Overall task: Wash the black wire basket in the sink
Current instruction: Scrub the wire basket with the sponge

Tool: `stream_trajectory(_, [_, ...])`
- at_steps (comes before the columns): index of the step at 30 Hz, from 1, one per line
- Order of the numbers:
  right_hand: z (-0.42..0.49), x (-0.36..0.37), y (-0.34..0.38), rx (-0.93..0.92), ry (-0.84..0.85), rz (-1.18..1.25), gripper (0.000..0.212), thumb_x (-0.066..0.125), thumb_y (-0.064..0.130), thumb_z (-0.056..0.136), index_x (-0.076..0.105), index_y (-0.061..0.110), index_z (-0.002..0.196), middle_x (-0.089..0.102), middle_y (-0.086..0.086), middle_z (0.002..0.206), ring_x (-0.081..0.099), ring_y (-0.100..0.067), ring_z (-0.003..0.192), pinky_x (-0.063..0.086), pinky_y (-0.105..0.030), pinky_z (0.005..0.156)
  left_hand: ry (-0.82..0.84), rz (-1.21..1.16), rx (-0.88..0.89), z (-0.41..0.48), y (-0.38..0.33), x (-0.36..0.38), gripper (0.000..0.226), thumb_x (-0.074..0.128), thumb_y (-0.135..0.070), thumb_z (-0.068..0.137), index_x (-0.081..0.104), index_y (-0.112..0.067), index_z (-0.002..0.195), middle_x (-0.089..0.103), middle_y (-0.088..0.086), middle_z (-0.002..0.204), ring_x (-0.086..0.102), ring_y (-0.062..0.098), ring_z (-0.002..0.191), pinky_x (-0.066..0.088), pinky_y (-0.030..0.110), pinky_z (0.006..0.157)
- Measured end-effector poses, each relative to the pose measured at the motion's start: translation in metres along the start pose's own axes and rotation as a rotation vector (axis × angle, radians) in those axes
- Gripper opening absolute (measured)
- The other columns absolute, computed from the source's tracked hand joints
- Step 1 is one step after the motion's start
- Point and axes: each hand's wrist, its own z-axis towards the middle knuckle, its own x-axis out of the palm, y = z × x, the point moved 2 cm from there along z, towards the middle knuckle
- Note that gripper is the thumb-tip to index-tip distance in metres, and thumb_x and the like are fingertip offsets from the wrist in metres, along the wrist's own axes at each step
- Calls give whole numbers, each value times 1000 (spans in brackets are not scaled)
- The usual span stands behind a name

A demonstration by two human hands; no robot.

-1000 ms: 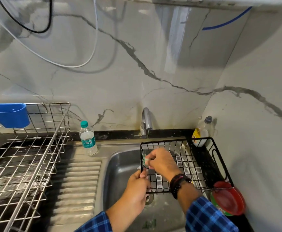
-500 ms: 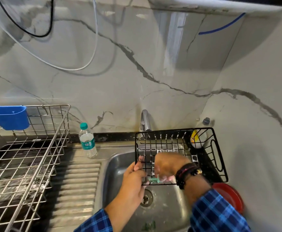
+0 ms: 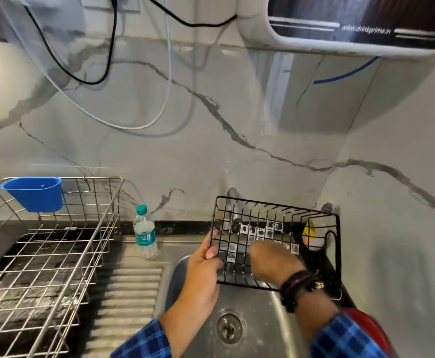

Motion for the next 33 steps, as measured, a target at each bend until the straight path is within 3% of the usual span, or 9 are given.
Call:
stream_trajectory(3, [9, 1, 25, -97, -37, 231, 6, 63, 16, 94, 66, 12, 95, 64, -3, 91, 62, -19, 88, 50, -30, 76, -1, 25, 15, 2, 0, 2, 67, 31, 26, 80, 42, 4, 142, 54, 6, 97, 59, 20, 85, 53, 33, 73])
stream_trajectory(5, [7, -1, 29, -153, -1, 336, 8, 65, 22, 94, 68, 15, 93, 66, 0, 93, 62, -16, 88, 45, -26, 73, -35, -14, 19, 3, -1, 0, 67, 32, 25, 83, 53, -5, 139, 62, 11, 103, 65, 29, 104, 55, 46, 88])
stream_trajectory(7, [0, -7, 15, -143, 18, 379, 9, 62, 19, 96, 68, 14, 100, 67, 3, 101, 62, -13, 96, 45, -22, 78, -66, -80, 43, -4, -8, -1, 50, 29, 26, 82, 63, 5, 113, 69, -2, 107, 57, 25, 128, 37, 49, 112])
stream_trajectory(10, [-7, -18, -26, 4, -35, 266, 8, 59, 11, 96, 66, 8, 96, 67, -1, 99, 63, -14, 94, 50, -22, 83, -24, -143, 80, -13, -19, -5, 39, 25, 27, 84, 49, -2, 74, 69, -13, 106, 62, 10, 117, 30, 35, 103])
stream_trajectory(13, [-9, -28, -51, 176, -66, 32, 12, 56, 6, 96, 65, 8, 102, 68, -8, 104, 65, -23, 99, 47, -27, 81, 2, -63, 134, -8, -17, -15, 48, 28, 28, 83, 35, 23, 130, 59, -12, 94, 60, -3, 103, 37, 29, 98])
stream_trajectory(17, [-2, -14, -42, 214, -101, -49, 10, 57, 7, 95, 62, 14, 99, 66, -8, 98, 66, -23, 100, 51, -29, 82, 37, 84, 149, -8, -19, -12, 59, 27, 29, 84, 39, 14, 139, 63, -14, 83, 53, -14, 101, 27, 30, 112])
stream_trajectory(24, [5, -17, -35, 223, -770, 531, 16, 58, 16, 99, 72, 18, 107, 73, 1, 100, 66, -6, 81, 51, -11, 71, 36, 180, 204, -19, -22, 1, 81, 23, 28, 83, 53, -29, 131, 48, 5, 87, 55, -30, 90, 8, 33, 119])
stream_trajectory(27, [-13, -14, -29, 105, -910, 667, 16, 66, 18, 95, 73, 20, 109, 72, 8, 100, 66, -2, 87, 54, -17, 81, 47, 339, 329, -21, -24, -7, 75, 29, 24, 88, 56, -40, 116, 64, -25, 96, 46, -30, 111, 16, 25, 118])
stream_trajectory(33, [-44, -25, -36, 92, -1314, 863, 22, 68, 15, 91, 65, 24, 110, 62, 15, 97, 66, -5, 87, 56, -24, 78, 89, 510, 563, -8, -35, -25, 43, 40, 19, 91, 42, -19, 74, 45, -20, 152, 25, -2, 148, 21, 15, 115])
